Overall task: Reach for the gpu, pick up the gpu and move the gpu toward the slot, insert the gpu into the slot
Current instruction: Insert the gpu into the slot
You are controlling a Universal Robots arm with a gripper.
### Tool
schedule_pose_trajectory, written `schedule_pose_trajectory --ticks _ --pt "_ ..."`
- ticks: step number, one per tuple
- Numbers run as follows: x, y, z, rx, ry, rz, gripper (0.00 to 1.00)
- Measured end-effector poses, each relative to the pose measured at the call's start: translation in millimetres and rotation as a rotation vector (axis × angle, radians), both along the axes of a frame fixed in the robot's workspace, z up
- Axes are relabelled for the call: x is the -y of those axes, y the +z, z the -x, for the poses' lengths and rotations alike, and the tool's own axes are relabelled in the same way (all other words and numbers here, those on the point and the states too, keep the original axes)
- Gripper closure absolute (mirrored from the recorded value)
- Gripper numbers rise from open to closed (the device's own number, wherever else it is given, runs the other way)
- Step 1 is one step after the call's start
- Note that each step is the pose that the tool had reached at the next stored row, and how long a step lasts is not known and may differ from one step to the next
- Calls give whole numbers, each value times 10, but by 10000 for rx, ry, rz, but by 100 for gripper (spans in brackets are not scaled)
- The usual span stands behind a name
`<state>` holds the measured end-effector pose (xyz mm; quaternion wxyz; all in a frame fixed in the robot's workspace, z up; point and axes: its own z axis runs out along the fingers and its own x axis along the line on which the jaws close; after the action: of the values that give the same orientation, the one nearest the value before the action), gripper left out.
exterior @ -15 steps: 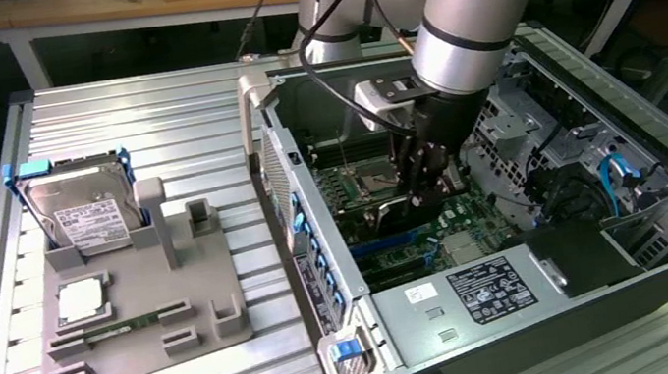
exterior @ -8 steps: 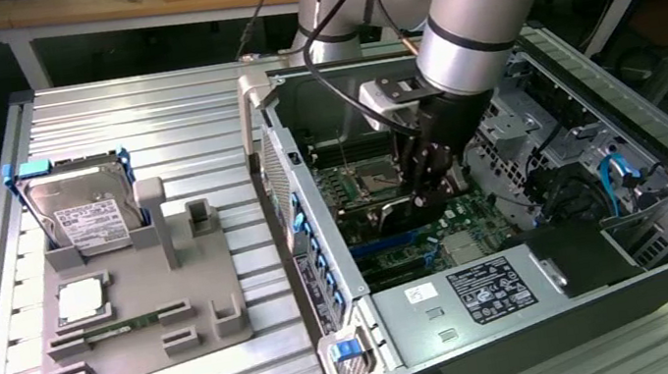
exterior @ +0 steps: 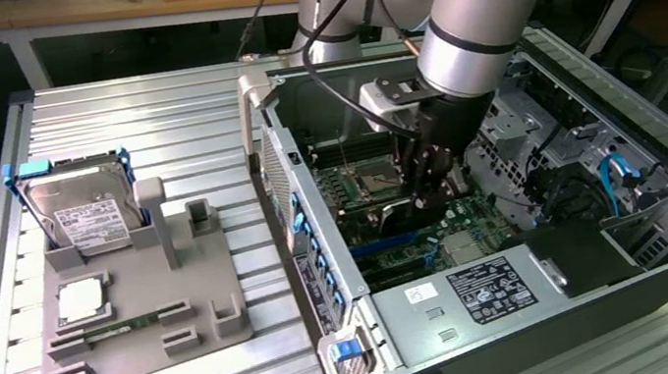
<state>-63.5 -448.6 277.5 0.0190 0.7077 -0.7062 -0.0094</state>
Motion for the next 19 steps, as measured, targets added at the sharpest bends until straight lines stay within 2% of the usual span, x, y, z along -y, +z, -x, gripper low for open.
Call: schedule_pose_trajectory --ticks 5,11,19 --pt "9 -2 2 -1 -152 1 73" --pt "49 -5 8 0 -154 -1 73" --pt "53 -7 71 0 -158 -1 73"
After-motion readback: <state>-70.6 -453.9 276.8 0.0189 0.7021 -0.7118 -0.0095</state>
